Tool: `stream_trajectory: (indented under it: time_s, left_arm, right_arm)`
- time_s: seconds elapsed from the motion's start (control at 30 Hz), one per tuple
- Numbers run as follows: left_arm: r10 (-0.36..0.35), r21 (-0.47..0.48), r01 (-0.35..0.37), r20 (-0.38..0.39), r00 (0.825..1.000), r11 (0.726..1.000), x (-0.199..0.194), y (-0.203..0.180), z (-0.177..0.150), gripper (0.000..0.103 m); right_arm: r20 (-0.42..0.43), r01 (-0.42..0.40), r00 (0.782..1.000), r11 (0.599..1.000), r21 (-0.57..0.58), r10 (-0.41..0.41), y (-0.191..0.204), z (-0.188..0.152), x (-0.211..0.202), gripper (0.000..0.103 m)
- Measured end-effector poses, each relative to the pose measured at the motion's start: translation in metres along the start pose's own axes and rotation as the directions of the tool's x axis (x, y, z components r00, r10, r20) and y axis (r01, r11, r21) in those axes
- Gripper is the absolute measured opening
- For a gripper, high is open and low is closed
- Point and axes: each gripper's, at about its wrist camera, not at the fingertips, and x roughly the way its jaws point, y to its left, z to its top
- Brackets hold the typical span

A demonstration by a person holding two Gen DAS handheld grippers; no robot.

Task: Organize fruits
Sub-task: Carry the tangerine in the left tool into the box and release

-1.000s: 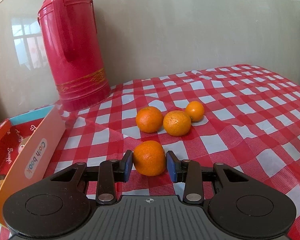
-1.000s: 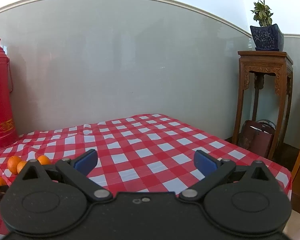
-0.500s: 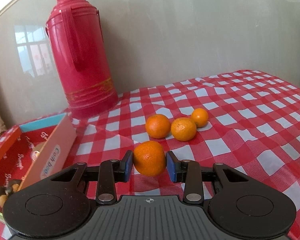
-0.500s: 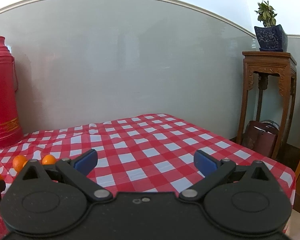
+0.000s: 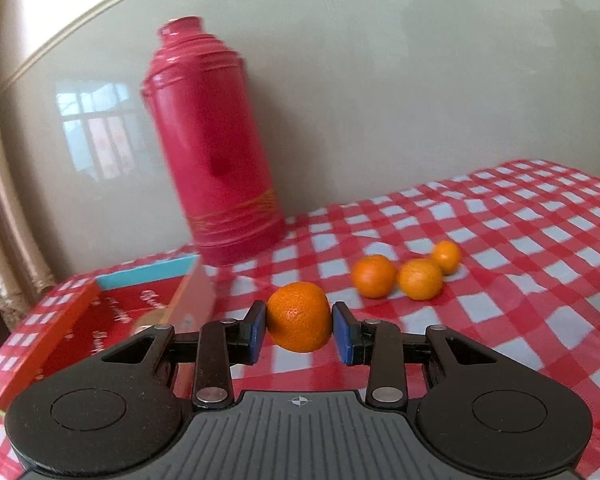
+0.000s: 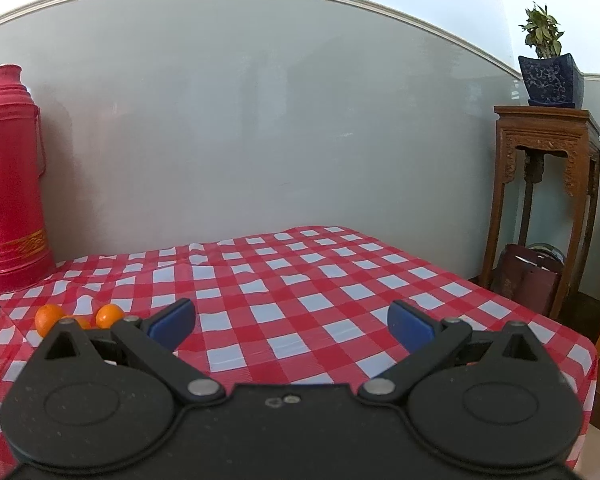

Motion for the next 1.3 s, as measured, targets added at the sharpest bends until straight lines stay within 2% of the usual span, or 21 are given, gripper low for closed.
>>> stream_trajectory:
  time_s: [0.2,0.33,0.47,0.7,0.93,1.1,1.17,1.23,1.3]
  left_arm:
    - [0.117,-0.056,-0.118,-0.011,0.993,0.991,0.004,0.038,-0.005,0.036]
    - [0.201,-0.114,-0.204,-0.034,0.979,0.972,0.009,0.07,-0.009,0.036]
    - [0.255,-0.159,-0.264,-0.078,0.964,0.951,0.02,0.097,-0.014,0.036]
    - [0.305,-0.253,-0.343,-0.177,0.936,0.905,0.039,0.136,-0.024,0.036]
    - [0.298,-0.339,-0.389,-0.289,0.91,0.856,0.058,0.165,-0.04,0.036]
    - [0.313,-0.333,-0.418,-0.325,0.892,0.845,0.062,0.17,-0.042,0.036]
    - [0.302,-0.345,-0.416,-0.339,0.891,0.841,0.063,0.175,-0.043,0.036]
    - [0.298,-0.359,-0.413,-0.334,0.894,0.837,0.059,0.178,-0.043,0.041]
    - [0.298,-0.373,-0.409,-0.321,0.899,0.833,0.052,0.18,-0.043,0.065]
  right_arm:
    - [0.0,-0.011,1.0,1.0,-0.011,0.011,0.007,-0.001,-0.001,0.097]
    - [-0.001,-0.023,1.0,0.999,-0.026,0.023,0.014,-0.002,-0.001,0.097]
    - [-0.003,-0.039,0.999,0.999,-0.036,0.039,0.021,-0.002,-0.002,0.097]
    - [-0.008,-0.056,0.998,0.997,-0.061,0.056,0.033,-0.004,-0.003,0.097]
    - [-0.009,-0.071,0.997,0.995,-0.072,0.071,0.042,-0.004,-0.002,0.097]
    - [-0.013,-0.081,0.997,0.994,-0.07,0.081,0.045,-0.004,-0.002,0.097]
    - [-0.015,-0.087,0.996,0.994,-0.072,0.086,0.048,-0.004,-0.002,0.097]
    - [-0.017,-0.094,0.995,0.993,-0.076,0.093,0.05,-0.004,-0.002,0.097]
    - [-0.017,-0.103,0.995,0.992,-0.078,0.102,0.052,-0.004,-0.002,0.097]
